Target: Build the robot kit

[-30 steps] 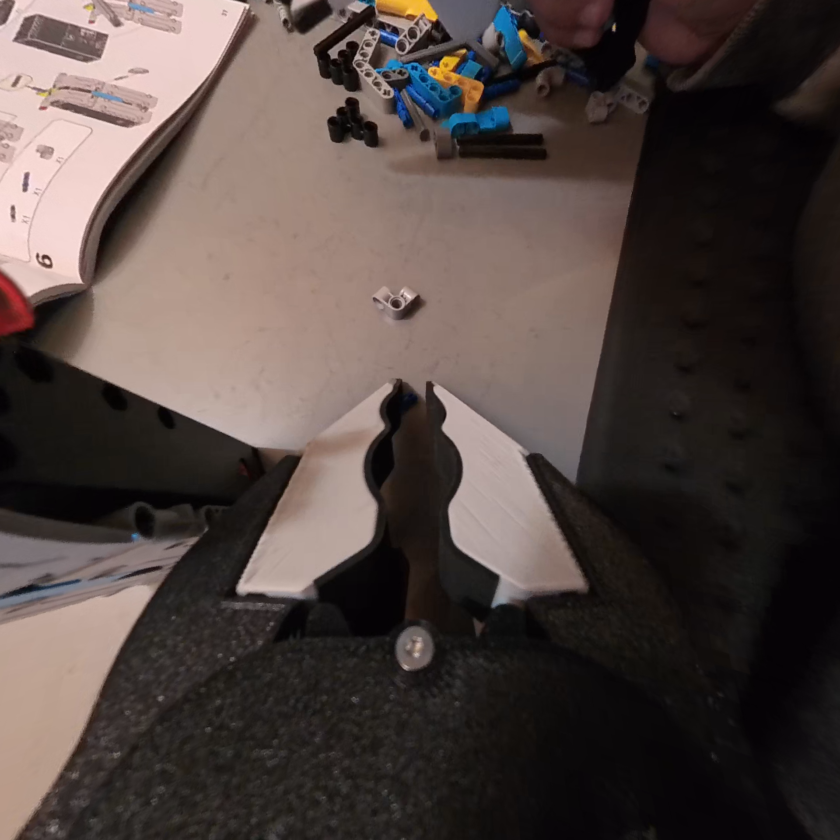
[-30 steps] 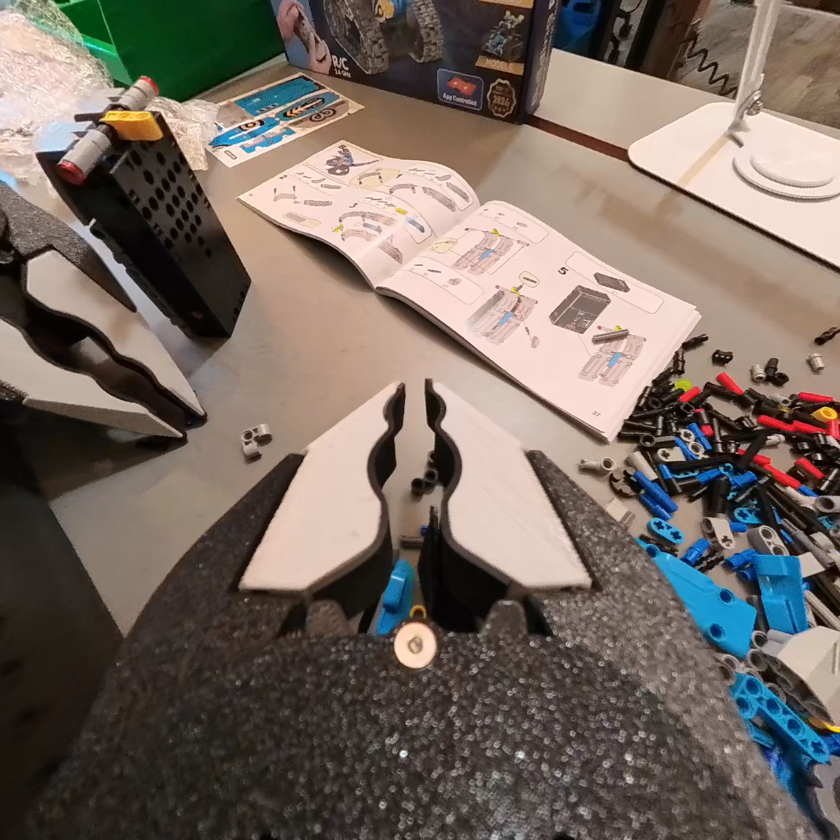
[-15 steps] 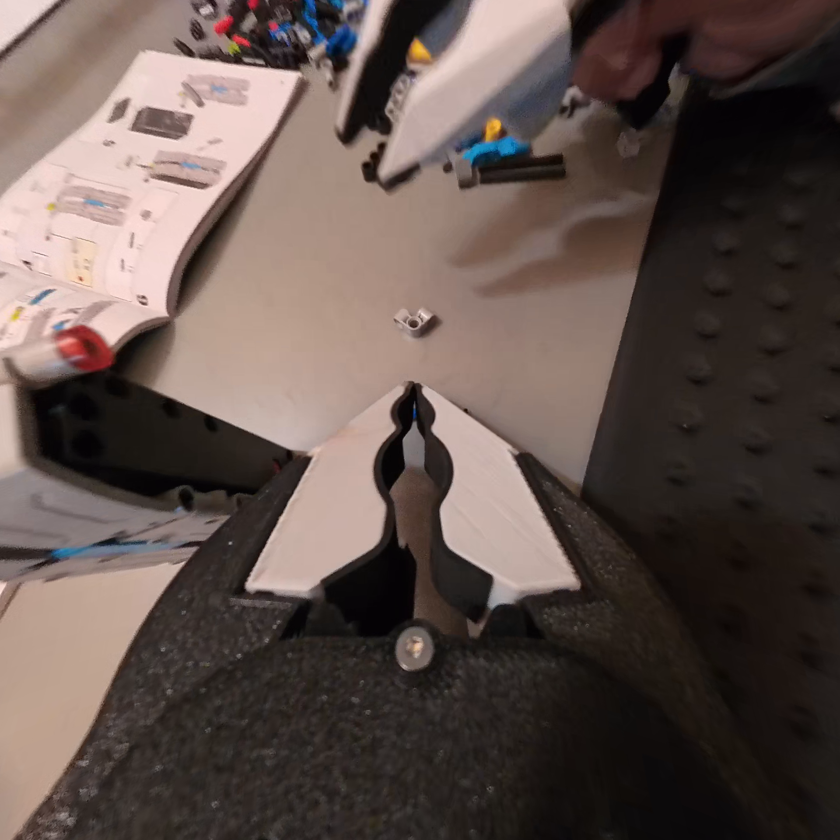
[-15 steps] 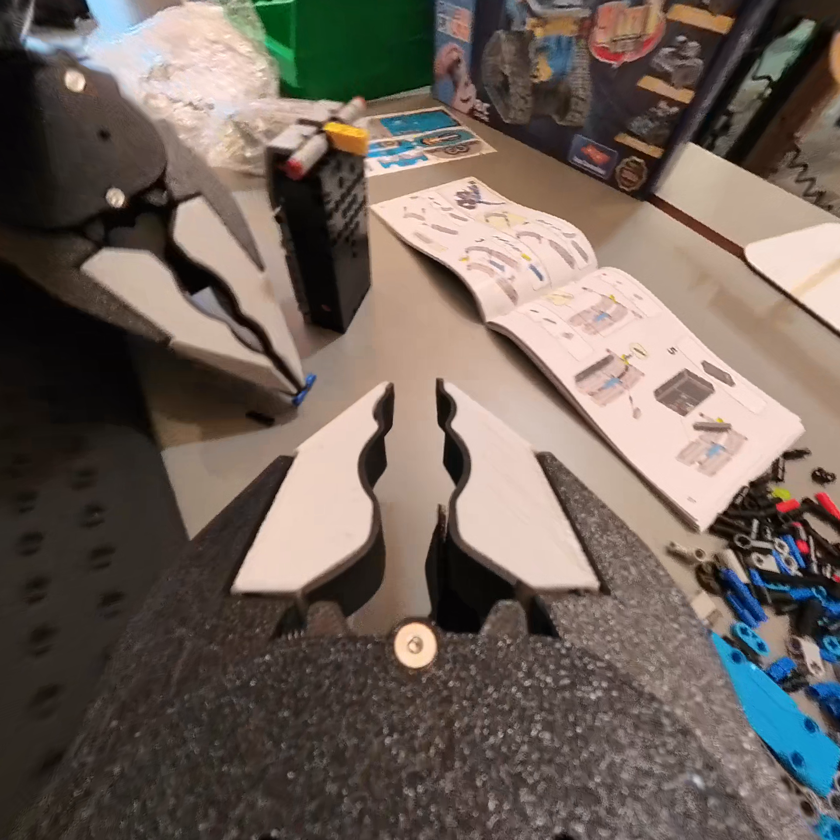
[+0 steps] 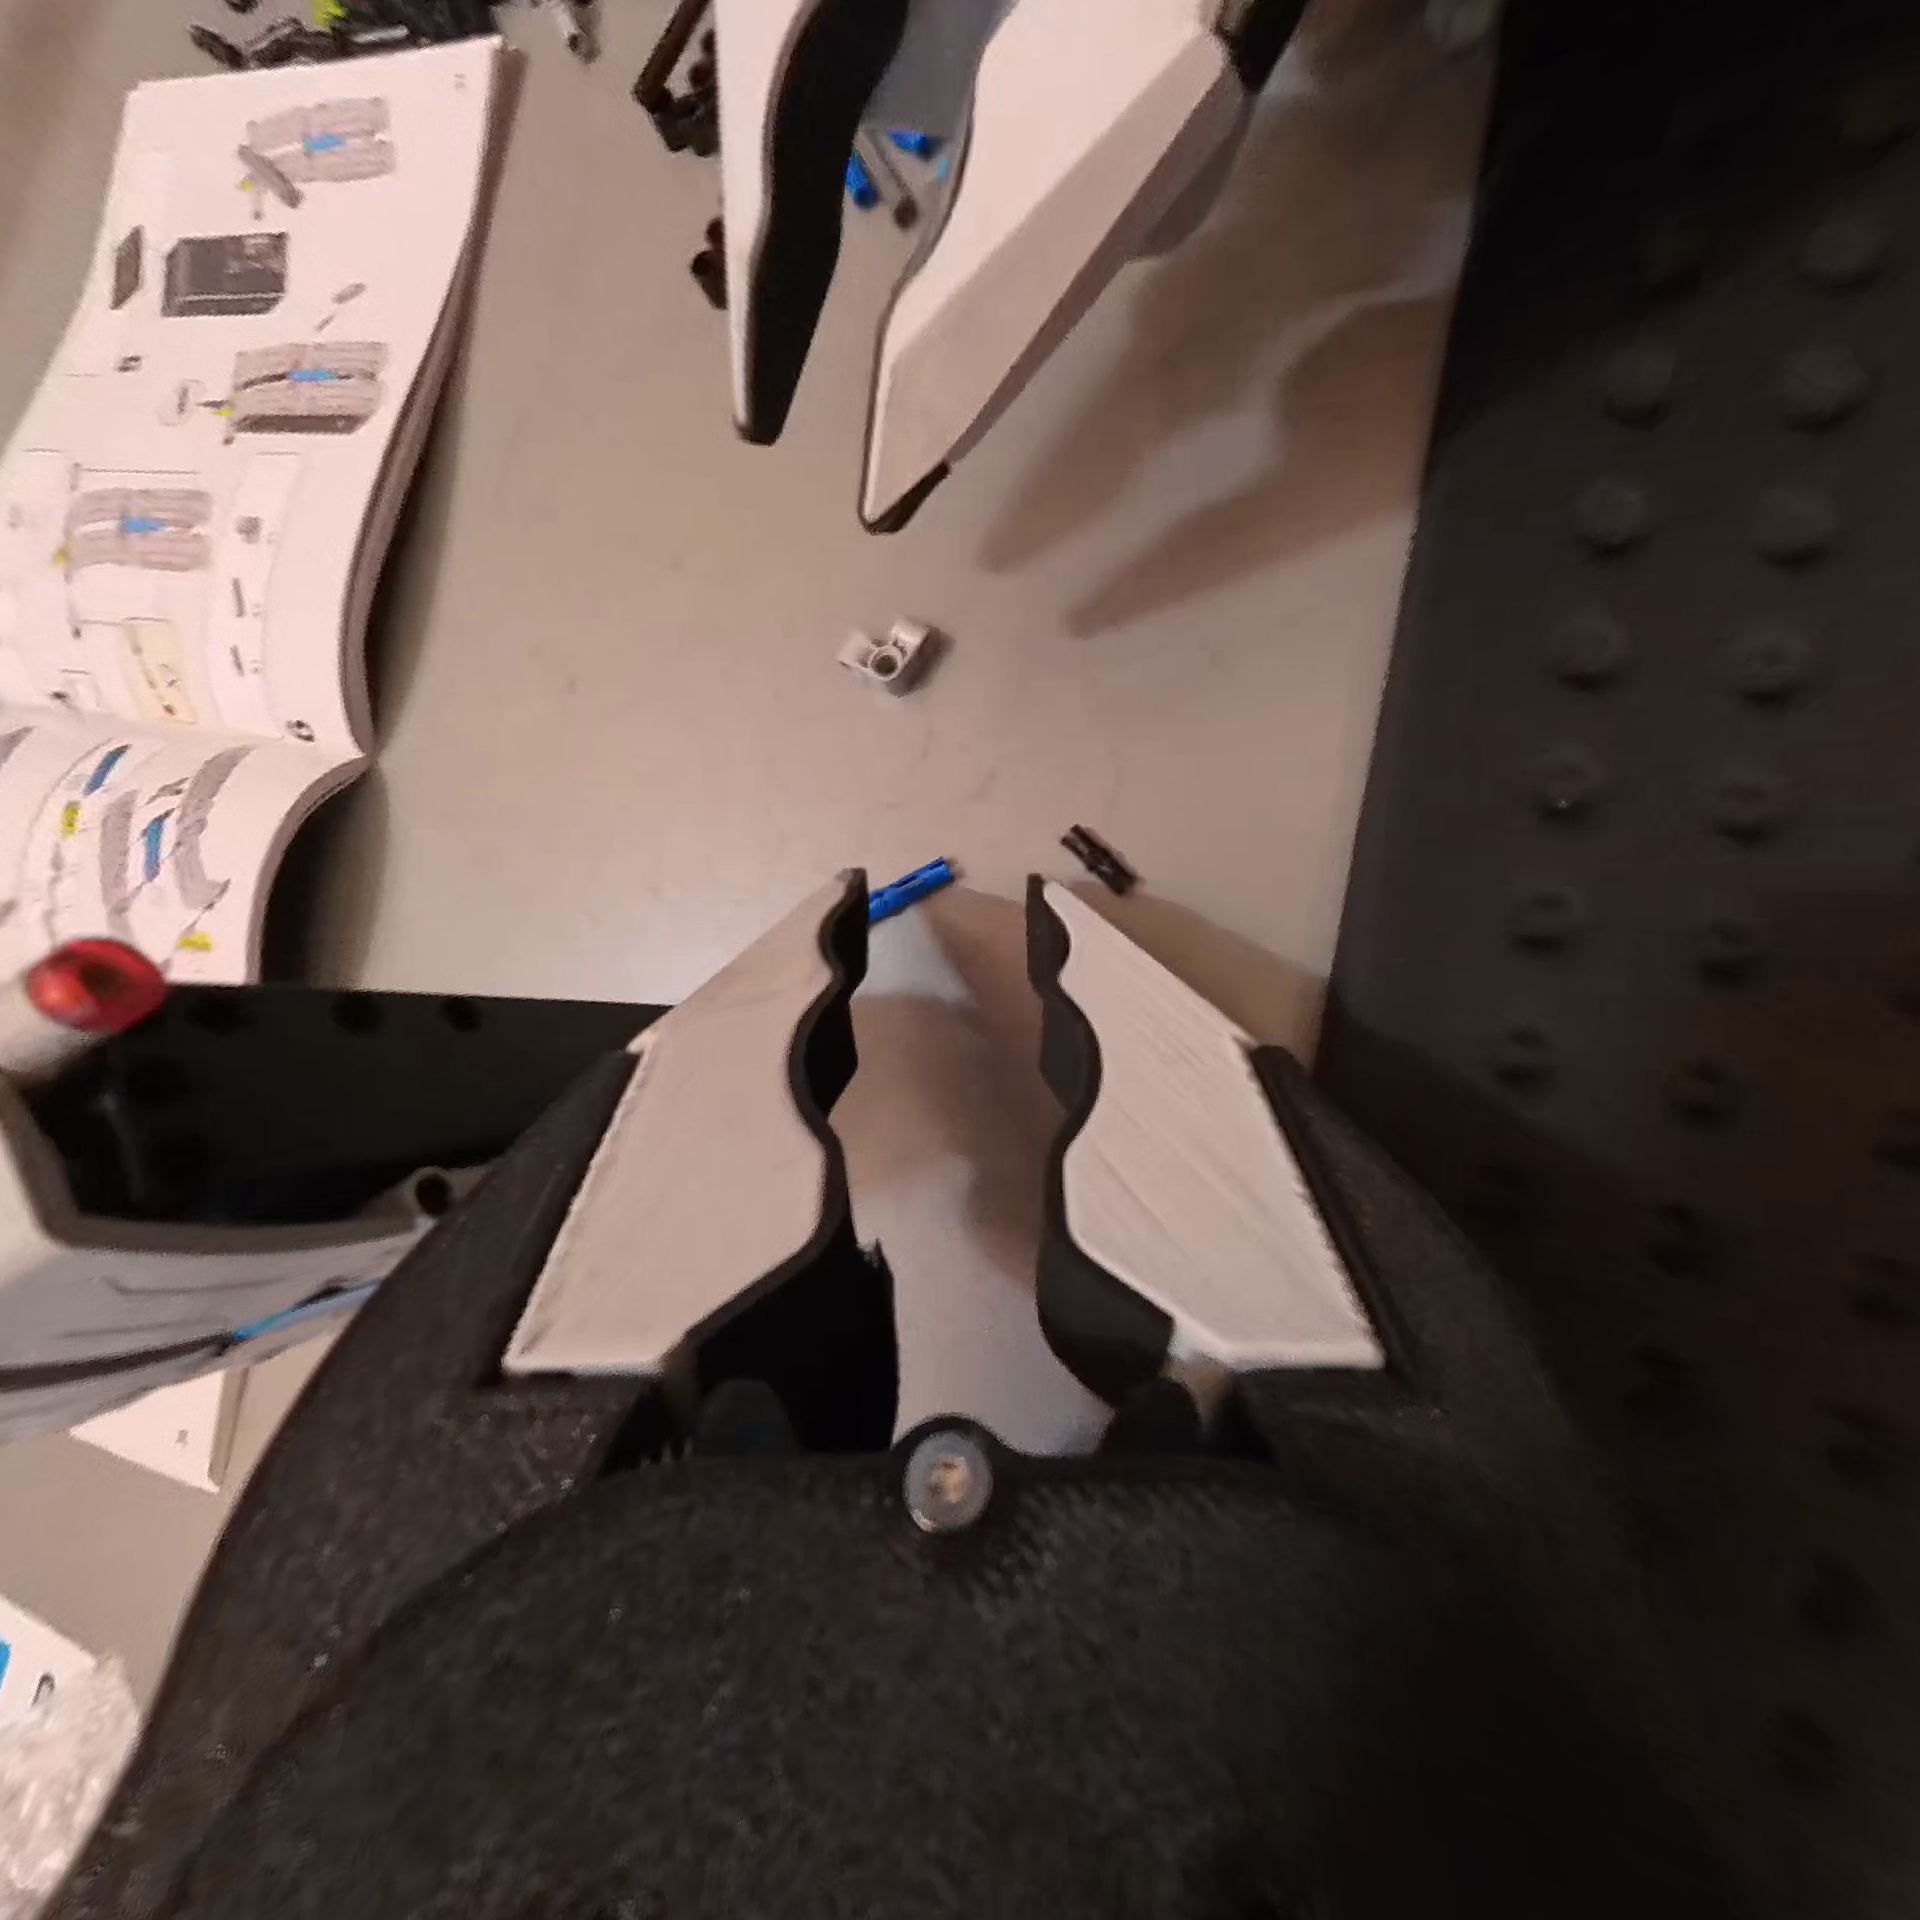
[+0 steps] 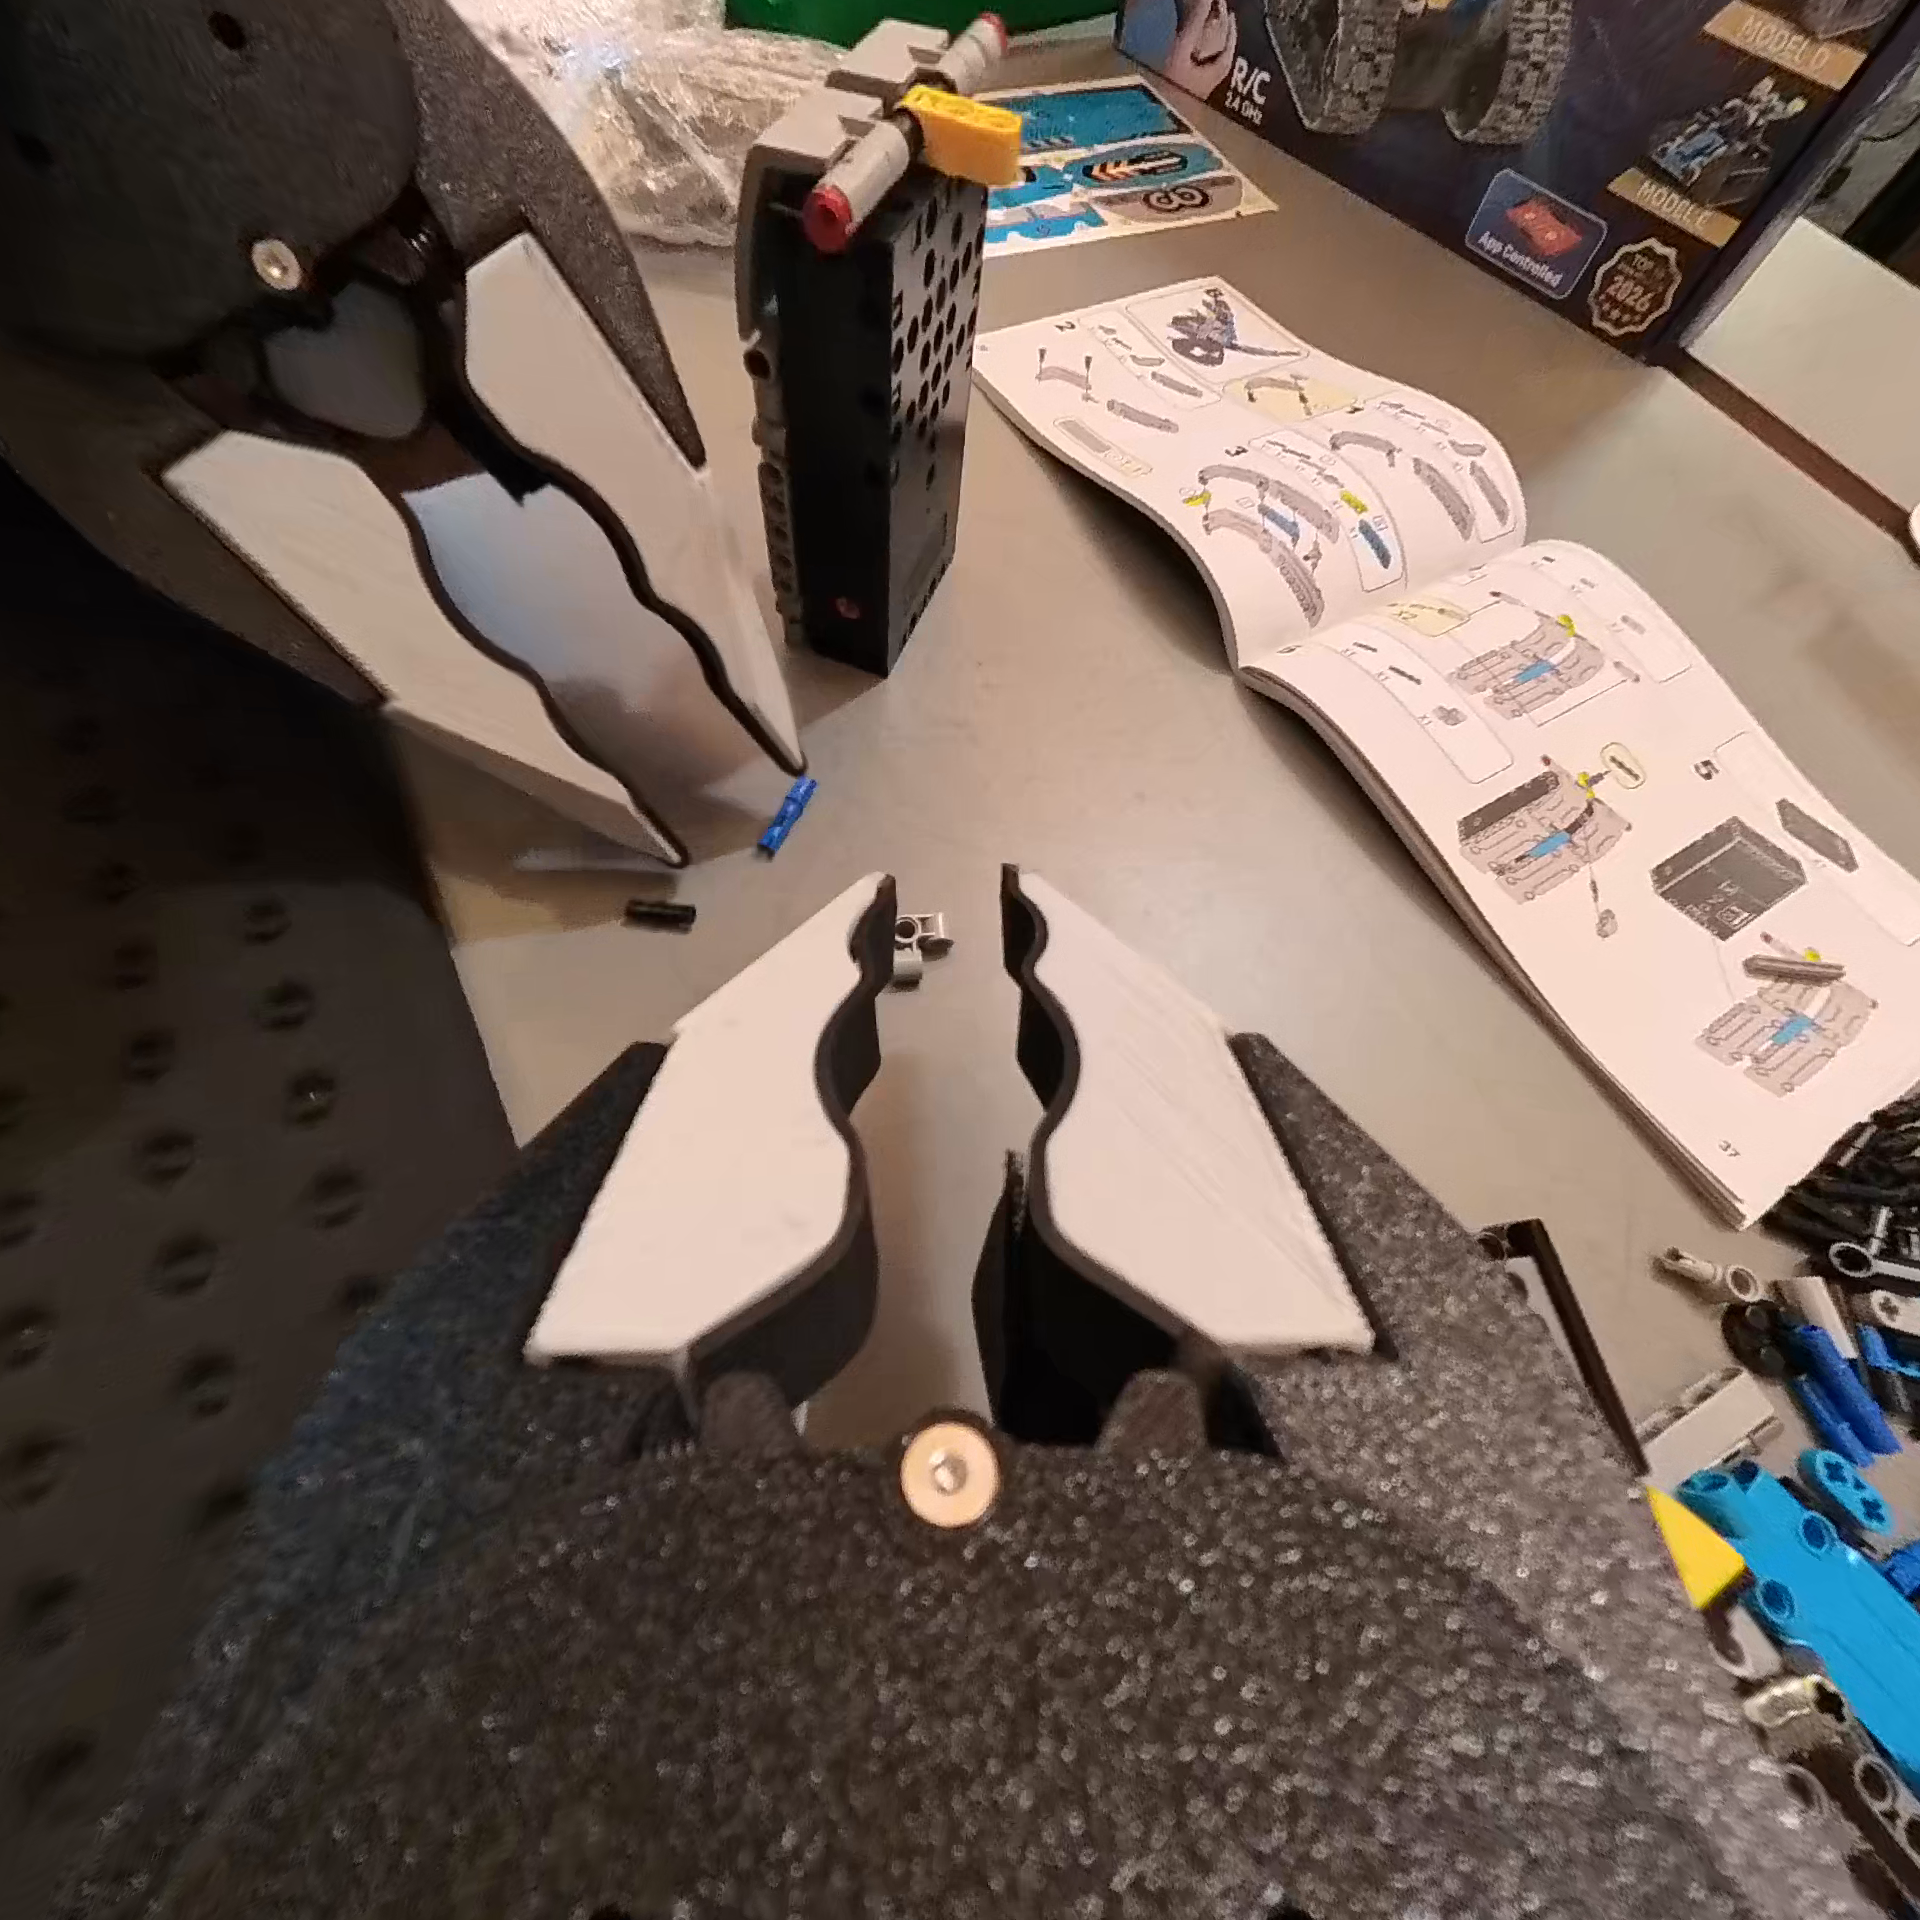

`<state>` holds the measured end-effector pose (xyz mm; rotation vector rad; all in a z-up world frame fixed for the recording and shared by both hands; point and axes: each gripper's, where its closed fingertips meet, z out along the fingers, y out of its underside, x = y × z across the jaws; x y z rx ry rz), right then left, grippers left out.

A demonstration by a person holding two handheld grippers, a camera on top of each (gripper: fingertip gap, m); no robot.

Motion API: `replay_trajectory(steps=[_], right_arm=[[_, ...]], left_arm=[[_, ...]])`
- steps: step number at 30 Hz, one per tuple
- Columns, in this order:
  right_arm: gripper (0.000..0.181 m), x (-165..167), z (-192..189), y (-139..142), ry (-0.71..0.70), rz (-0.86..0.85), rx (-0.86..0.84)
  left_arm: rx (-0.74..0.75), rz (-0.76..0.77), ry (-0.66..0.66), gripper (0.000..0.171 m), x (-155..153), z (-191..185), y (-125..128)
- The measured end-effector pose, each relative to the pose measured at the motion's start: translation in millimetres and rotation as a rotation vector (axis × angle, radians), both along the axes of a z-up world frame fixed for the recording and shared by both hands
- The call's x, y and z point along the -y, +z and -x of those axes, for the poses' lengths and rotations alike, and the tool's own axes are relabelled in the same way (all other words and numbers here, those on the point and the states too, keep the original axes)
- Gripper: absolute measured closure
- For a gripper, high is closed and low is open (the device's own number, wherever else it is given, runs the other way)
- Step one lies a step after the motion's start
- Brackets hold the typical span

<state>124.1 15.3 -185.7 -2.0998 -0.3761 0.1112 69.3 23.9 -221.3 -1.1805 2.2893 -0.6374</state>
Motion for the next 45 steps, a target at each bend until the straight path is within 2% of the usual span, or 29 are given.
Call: replay_trajectory(steps=[2, 4, 9, 12, 16, 20, 22, 24, 28, 30, 32, 35, 38, 41, 45], right_arm=[[0.162, 0, 0, 0, 0.0, 0.003, -0.018], [0.162, 1, 0, 1, 0.001, 0.003, -0.027], [0.163, 2, 1, 2, 0.007, 0.0, -0.038], [0.163, 2, 1, 2, 0.008, -0.002, -0.049], [0.163, 2, 1, 1, 0.013, 0.014, -0.077], [0.162, 2, 3, 3, 0.02, -0.001, -0.077], [0.162, 2, 4, 6, 0.026, -0.022, -0.07], [0.16, 3, 7, 13, 0.043, -0.052, -0.084], [0.155, 5, 19, 46, 0.078, -0.195, -0.184], [0.15, 4, 23, 65, 0.054, -0.295, -0.158], [0.146, 3, 26, 82, -0.004, -0.385, -0.116], [0.147, 7, 27, 106, -0.096, -0.497, -0.127], [0.147, 7, 27, 112, -0.14, -0.525, -0.16], [0.147, 5, 24, 109, -0.17, -0.521, -0.123], [0.158, 6, 17, 102, -0.184, -0.49, -0.092]], left_arm=[[-0.019, -0.014, -0.028, 0.147, -1, -2, 6], [-0.049, -0.094, -0.044, 0.15, -10, -5, 6], [-0.191, -0.161, -0.12, 0.153, -9, -3, -10], [-0.23, -0.085, -0.147, 0.162, -2, -2, -12], [-0.276, 0.069, -0.079, 0.165, -1, -1, -12], [-0.187, 0.106, -0.036, 0.169, 0, -3, -11], [-0.106, 0.211, 0.005, 0.168, 9, -9, 1], [0.026, 0.342, 0.096, 0.168, 11, -22, 29], [0.311, 0.872, 0.205, 0.168, 18, -37, 119], [0.323, 1.155, 0.26, 0.169, 16, -38, 142], [0.326, 1.363, 0.297, 0.169, 13, -40, 152], [0.328, 1.54, 0.33, 0.169, 11, -41, 157], [0.325, 1.635, 0.358, 0.169, 14, -43, 159], [0.291, 1.692, 0.379, 0.169, 22, -46, 156], [0.266, 1.732, 0.396, 0.169, 28, -49, 152]])
